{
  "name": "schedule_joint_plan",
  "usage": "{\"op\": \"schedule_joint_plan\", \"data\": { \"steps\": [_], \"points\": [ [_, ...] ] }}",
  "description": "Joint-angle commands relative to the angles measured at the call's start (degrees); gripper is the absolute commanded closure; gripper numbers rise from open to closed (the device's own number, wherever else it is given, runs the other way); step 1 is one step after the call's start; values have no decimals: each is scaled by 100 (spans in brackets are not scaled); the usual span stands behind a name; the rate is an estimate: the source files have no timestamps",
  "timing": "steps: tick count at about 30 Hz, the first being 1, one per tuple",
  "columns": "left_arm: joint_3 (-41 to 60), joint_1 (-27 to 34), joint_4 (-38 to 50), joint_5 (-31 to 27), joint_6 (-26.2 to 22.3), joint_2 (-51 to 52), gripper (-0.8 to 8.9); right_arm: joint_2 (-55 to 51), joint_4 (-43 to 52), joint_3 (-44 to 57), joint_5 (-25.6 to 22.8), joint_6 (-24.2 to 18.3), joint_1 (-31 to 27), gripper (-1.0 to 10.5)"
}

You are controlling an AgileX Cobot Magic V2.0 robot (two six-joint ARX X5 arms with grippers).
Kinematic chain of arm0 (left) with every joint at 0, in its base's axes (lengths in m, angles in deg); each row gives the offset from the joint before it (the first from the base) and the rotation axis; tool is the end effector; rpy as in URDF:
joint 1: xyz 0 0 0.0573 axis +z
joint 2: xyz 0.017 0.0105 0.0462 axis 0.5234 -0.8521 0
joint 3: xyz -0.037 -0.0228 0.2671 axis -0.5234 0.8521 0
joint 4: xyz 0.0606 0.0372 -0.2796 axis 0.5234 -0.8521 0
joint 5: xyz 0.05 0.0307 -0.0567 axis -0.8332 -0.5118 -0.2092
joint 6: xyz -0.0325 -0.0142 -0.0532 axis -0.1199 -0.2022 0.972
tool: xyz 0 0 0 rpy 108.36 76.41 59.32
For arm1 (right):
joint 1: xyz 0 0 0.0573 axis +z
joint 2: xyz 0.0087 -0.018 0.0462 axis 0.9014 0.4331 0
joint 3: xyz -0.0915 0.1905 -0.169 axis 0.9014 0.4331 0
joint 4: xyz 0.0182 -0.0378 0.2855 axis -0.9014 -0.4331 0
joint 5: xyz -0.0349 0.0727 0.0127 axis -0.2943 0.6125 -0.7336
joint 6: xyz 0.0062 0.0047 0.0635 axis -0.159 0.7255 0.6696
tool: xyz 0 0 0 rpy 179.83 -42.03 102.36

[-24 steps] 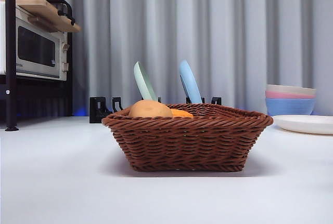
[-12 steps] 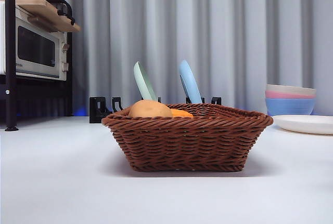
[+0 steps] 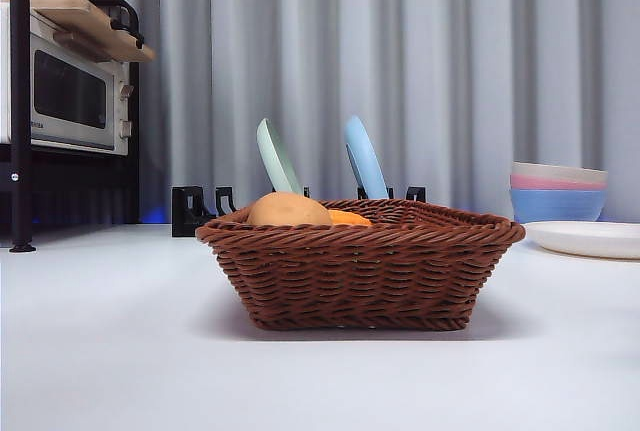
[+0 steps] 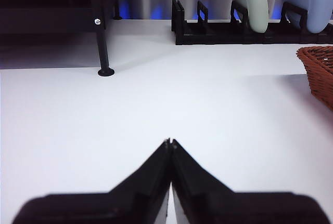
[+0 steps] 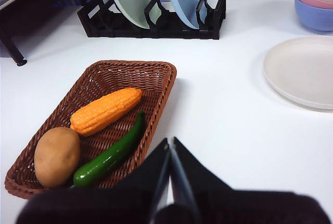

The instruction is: Pick up the basket,pick up the corn from the table,pick up the potato from the table,pick up the cucumber from the table,put all items into the basket

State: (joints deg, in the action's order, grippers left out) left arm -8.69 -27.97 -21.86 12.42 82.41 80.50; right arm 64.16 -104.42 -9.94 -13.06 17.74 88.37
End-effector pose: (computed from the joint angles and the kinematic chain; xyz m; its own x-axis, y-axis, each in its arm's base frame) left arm 0.1405 0.0039 0.1512 0.9821 -0.0455 -0.1827 0.0389 0.9985 -0.0393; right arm 0.1259 0.0535 0.3117 0.8716 0.3272 -0.3650 -0.3051 0.9449 0.1184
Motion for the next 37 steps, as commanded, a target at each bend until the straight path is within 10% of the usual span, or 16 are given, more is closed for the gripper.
{"op": "schedule_joint_plan", "data": {
  "steps": [1,7,16,27,37],
  "points": [
    [83,15,7,-9,35,13,817,-2,31,11,-17,55,4,945],
    [83,15,7,-9,35,13,817,-2,33,11,-22,26,4,945],
    [83,15,7,-9,35,13,817,-501,1215,597,227,-1419,-743,945],
    [83,15,7,-9,35,13,817,-1926,2199,2649,1237,-1333,-2310,945],
    [83,15,7,-11,35,13,817,-2531,2745,3917,1228,-975,-2424,945]
  ]
}}
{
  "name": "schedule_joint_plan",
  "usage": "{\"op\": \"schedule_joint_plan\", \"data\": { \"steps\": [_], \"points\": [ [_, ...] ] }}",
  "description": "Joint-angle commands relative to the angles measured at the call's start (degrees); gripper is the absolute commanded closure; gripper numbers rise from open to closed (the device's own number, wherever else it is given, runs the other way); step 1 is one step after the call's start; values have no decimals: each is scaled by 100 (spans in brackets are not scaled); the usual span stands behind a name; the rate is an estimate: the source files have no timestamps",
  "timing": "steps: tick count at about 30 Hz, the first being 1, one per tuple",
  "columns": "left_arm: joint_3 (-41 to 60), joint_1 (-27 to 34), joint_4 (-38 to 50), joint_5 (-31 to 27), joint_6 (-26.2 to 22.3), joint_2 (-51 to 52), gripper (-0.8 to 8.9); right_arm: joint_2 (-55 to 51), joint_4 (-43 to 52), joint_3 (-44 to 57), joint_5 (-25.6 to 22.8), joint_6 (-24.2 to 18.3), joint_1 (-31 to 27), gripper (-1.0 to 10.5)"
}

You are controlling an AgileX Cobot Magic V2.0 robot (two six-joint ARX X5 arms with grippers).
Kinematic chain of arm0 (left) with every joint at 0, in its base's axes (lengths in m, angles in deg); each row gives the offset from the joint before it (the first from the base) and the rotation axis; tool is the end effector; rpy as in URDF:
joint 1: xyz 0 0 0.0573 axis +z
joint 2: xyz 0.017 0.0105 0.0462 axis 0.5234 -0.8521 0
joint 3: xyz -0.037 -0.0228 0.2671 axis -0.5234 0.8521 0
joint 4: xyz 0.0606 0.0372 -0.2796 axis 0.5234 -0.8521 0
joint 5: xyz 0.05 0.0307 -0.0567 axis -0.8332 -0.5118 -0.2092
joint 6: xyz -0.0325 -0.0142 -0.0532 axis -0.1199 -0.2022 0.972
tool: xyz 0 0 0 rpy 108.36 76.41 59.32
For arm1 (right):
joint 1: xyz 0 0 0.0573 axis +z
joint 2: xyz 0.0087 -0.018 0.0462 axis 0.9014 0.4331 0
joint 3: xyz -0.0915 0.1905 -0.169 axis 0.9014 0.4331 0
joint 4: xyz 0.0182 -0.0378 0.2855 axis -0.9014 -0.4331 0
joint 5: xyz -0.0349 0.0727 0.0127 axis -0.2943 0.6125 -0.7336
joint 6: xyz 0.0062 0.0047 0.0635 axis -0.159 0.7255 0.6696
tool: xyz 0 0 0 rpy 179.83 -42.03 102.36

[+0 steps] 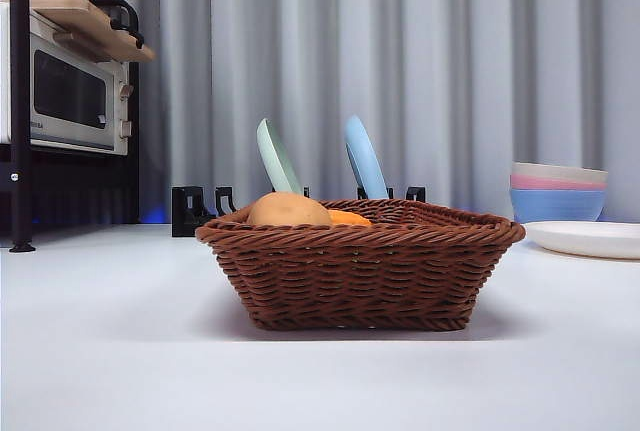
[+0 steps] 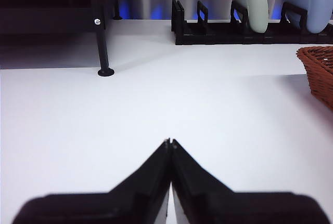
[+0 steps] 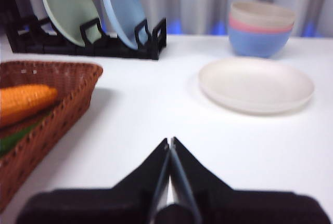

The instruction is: Pick up the basket,pick up the corn from the table,pick up the potato from the table,pick up the cucumber from the table,put all items into the basket

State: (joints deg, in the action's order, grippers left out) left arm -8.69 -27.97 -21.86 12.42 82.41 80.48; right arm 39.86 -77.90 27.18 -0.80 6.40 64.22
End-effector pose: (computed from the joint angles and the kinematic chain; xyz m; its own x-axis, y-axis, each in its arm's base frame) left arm 0.1405 0.0039 0.1512 0.9821 -0.0455 -0.1830 0.0389 0.9985 -0.0393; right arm 0.1399 0.0069 0.1668 0.9789 0.1551 -0.1331 -0.1600 0.9868 -0.0267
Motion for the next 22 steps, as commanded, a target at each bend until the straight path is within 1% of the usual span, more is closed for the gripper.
{"op": "schedule_joint_plan", "data": {
  "steps": [1,3,8,22],
  "points": [
    [83,15,7,-9,35,15,817,-118,107,278,2,227,-9,945],
    [83,15,7,-7,35,15,817,-114,31,350,-20,382,-9,945],
    [83,15,7,-9,35,15,817,-114,46,350,-35,490,-9,945],
    [83,15,7,-9,35,15,817,-83,50,350,-44,481,-9,945]
  ]
}}
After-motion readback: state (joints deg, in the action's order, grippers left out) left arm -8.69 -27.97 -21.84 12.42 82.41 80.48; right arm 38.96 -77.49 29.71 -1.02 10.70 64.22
